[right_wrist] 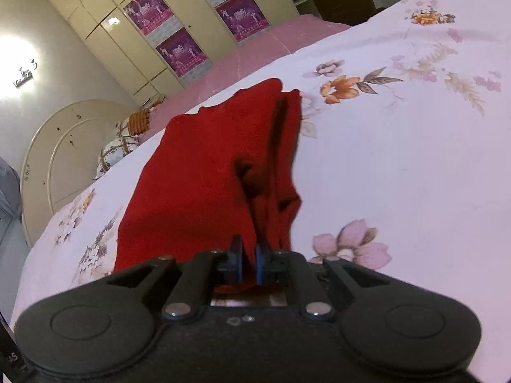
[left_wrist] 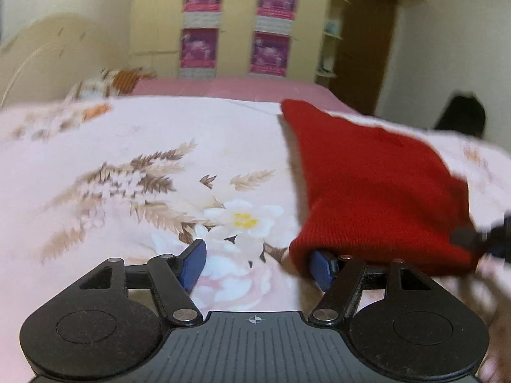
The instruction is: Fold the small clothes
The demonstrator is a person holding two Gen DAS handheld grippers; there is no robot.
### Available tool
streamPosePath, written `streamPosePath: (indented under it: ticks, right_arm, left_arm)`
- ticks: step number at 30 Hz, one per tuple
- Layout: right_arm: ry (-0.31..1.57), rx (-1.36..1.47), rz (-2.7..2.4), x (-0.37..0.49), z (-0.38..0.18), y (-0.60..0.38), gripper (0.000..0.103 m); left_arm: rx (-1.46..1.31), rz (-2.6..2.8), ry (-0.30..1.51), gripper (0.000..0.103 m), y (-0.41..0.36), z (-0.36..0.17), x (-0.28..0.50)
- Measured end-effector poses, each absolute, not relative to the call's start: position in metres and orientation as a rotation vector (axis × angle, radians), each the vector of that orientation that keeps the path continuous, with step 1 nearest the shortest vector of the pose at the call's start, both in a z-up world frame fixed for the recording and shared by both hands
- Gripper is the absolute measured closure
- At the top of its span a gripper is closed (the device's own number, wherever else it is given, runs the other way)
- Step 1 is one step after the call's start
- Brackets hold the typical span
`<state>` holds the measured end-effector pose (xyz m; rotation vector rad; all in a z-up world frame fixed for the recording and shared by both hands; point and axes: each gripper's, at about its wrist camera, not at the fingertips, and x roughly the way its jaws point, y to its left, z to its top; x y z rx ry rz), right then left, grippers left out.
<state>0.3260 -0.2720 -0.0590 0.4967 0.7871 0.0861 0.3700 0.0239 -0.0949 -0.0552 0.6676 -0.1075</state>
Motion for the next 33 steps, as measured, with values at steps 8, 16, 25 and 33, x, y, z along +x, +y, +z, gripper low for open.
streamPosePath:
  ticks: [8, 16, 25, 33]
  right_arm:
    - [0.769, 0.432, 0.081, 0.314, -0.044, -0.268, 0.086]
    - [0.629, 0.197, 0.114, 0.339, -0.011, -0.234, 0.087]
    - [0.651, 0.089, 0.088, 0.336, -0.015, -0.230, 0.082]
    - [0.760, 0.046, 0.088, 0.336, -0.041, -0.220, 0.080]
  left_arm:
    - [-0.180, -0.150, 0.665, 0.034, 0.073, -0.072, 0.349]
    - [-0.318, -0.257, 0.709, 0.034, 0.052, -0.073, 0.430]
    - [-0.346, -0.304, 0.760, 0.032, 0.054, -0.067, 0.419]
    - [-0.259, -0.313, 0.819, 0.031, 0.050, -0.072, 0.384]
